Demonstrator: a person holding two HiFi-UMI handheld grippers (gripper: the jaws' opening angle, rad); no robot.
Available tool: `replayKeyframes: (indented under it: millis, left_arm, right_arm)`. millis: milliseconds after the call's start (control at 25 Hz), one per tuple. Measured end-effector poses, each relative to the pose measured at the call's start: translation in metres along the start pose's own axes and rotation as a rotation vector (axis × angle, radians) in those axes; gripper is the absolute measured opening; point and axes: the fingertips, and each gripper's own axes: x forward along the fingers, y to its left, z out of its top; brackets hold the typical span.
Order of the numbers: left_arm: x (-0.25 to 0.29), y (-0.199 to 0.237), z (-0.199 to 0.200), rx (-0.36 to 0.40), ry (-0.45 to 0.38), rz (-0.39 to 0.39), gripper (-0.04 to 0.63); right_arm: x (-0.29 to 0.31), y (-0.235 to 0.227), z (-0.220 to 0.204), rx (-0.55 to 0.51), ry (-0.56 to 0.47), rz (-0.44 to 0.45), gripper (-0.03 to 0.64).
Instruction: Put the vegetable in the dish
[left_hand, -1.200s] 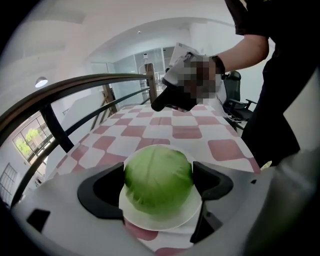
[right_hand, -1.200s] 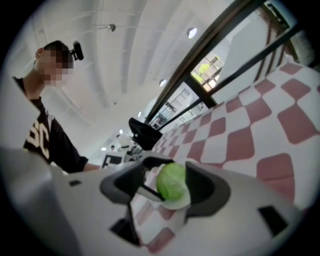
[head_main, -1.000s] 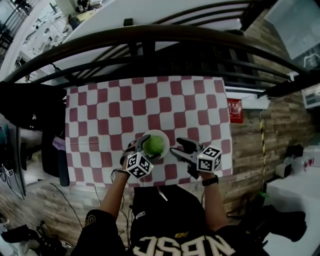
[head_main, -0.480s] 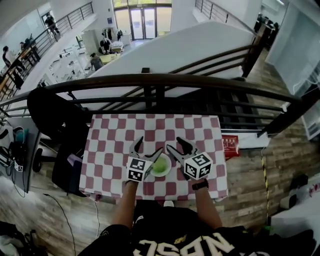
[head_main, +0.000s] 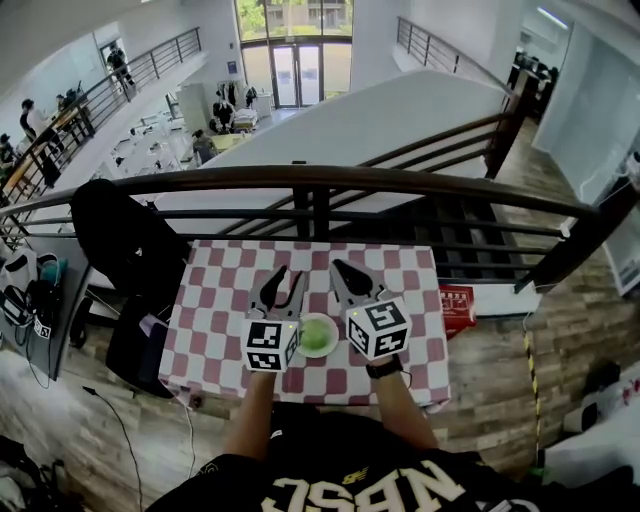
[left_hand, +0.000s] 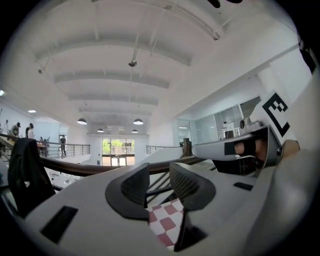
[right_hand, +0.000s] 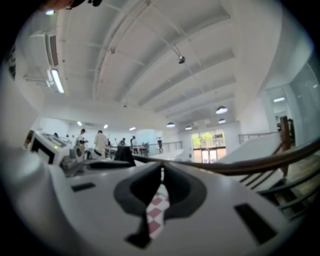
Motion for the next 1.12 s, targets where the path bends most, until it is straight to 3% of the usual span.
replayKeyframes:
  millis: [120,240,480,640,880,1120]
  left_arm:
    - [-0.013,0.004,0.025,0.032,-0.065,0.059,0.070]
    - [-0.020,0.007,0.038,-0.007,-0.103,0.109,0.018]
    - [-0.023,-0.002,0.037,-0.064,-0.086,0.118,0.017]
    - [-0.021,-0.018,0.032,-0.040,-0.073,0.072,0.017]
    - [-0.023,-0.022,0.037,-0.045,-0.126,0.091,0.017]
    - [-0.021,-0.026,0.033,-0.046,-0.127,0.102,0.017]
  right_arm:
    - [-0.009,0.005,0.017,-0.002,-0.032,-0.032,0.015]
    - [-0.013,0.010,0.019,-0.011,-0.004,-0.055,0.015]
    - [-0.016,0.018,0.025,-0.042,-0.038,-0.074,0.015]
    - [-0.023,0.012,0.030,-0.035,-0.088,-0.114,0.015]
    - [-0.025,-0.001,0.023,-0.006,-0.084,-0.131,0.015]
    - [-0.034,-0.013,0.016,-0.003,-0.086,-0.157,0.015]
